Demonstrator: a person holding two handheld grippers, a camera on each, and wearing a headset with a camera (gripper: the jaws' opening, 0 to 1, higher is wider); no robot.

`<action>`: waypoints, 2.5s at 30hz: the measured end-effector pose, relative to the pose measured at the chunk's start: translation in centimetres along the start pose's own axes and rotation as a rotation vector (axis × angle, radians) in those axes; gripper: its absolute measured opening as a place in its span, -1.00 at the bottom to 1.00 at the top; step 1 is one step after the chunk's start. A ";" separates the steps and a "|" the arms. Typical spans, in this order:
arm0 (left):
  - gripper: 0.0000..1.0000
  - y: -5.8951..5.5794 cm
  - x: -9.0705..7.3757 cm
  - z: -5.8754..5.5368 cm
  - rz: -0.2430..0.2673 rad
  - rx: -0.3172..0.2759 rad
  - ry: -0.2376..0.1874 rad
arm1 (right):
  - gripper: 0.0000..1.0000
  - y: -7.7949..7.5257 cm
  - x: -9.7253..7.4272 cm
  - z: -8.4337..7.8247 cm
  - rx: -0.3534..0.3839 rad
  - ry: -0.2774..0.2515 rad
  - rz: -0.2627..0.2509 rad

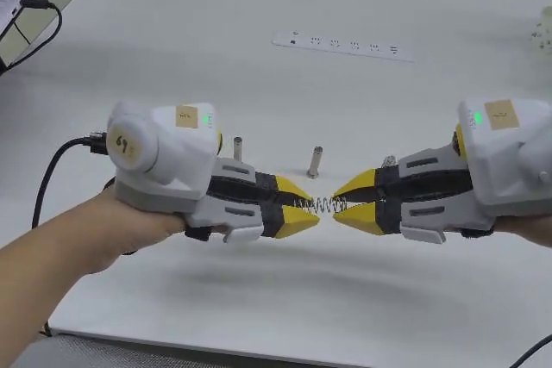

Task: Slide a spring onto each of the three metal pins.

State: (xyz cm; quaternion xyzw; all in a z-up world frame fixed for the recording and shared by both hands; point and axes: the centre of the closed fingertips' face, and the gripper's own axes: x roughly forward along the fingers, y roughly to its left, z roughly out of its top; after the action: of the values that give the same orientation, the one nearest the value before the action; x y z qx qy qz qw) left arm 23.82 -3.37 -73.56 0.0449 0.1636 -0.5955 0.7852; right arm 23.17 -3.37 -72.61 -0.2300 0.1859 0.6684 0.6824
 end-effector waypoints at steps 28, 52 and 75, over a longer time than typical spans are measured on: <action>-0.95 -0.7 0.3 -0.9 -0.007 0.051 0.050 | -0.85 0.7 1.1 4.3 -0.021 -0.197 -0.032; -0.91 -0.1 0.3 -1.0 0.003 0.013 0.068 | -0.87 0.4 1.4 4.5 -0.085 -0.134 -0.024; -0.25 2.7 -2.4 -2.2 0.143 0.010 0.101 | -0.86 -0.5 1.1 3.9 -0.110 -0.099 -0.057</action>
State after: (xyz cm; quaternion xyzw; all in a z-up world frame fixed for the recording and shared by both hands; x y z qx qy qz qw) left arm 25.36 0.20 -75.22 0.0903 0.1964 -0.5359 0.8162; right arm 23.54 -0.30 -69.95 -0.2390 0.1086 0.6685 0.6958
